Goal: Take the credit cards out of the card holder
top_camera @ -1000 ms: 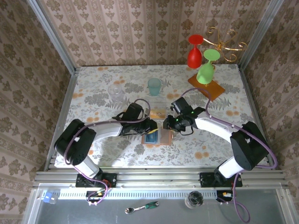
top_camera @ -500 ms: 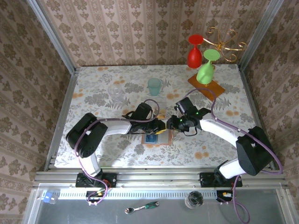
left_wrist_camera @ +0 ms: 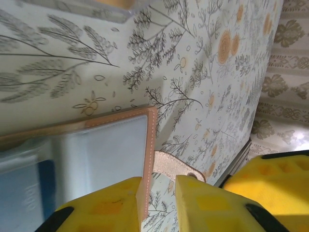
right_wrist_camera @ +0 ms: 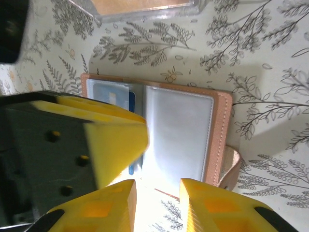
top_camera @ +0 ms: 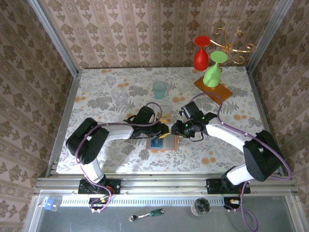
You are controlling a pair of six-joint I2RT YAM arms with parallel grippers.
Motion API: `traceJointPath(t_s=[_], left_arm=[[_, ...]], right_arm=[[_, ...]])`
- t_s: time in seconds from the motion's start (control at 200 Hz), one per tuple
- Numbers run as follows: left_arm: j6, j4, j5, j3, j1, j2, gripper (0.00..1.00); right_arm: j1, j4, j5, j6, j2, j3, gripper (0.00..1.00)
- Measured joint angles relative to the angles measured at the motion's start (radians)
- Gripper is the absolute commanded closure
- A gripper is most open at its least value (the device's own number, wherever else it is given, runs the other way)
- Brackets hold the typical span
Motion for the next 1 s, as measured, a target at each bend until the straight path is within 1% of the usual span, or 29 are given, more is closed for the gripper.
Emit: traceJointPath(t_s=[0.175, 0.3, 0.41, 0.59, 0.705, 0.845, 1.0], left_arm=[[0.018, -0.021, -0.011, -0.045, 0.046, -0.082, 0.75], [0.034, -0.051, -0.016, -0.074, 0.072, -0.129, 0.75], [0.047, -0.063, -0.019, -0.100, 0.090, -0.155, 0.75], [0.058, -0.079, -0.019, -0.122, 0.108, -0.169, 0.75], [0.060, -0.080, -0.019, -0.129, 0.109, -0.169, 0.75], [0.060, -0.083, -0.019, -0.135, 0.109, -0.170, 0.75], [0.060, -0.083, -0.019, -0.142, 0.112, -0.171, 0.75]], right_arm=[[0.047, 0.003, -0.013, 0.003, 0.102, 0.014, 0.68], [0.072, -0.009, -0.004, 0.004, 0.150, 0.047, 0.63], [0.085, -0.042, 0.037, 0.000, 0.164, 0.076, 0.57], [0.087, -0.113, 0.113, -0.013, 0.174, 0.103, 0.53], [0.087, -0.144, 0.148, -0.020, 0.188, 0.106, 0.53], [0.087, -0.156, 0.157, -0.023, 0.216, 0.106, 0.52], [0.087, -0.154, 0.154, -0.023, 0.243, 0.106, 0.57]])
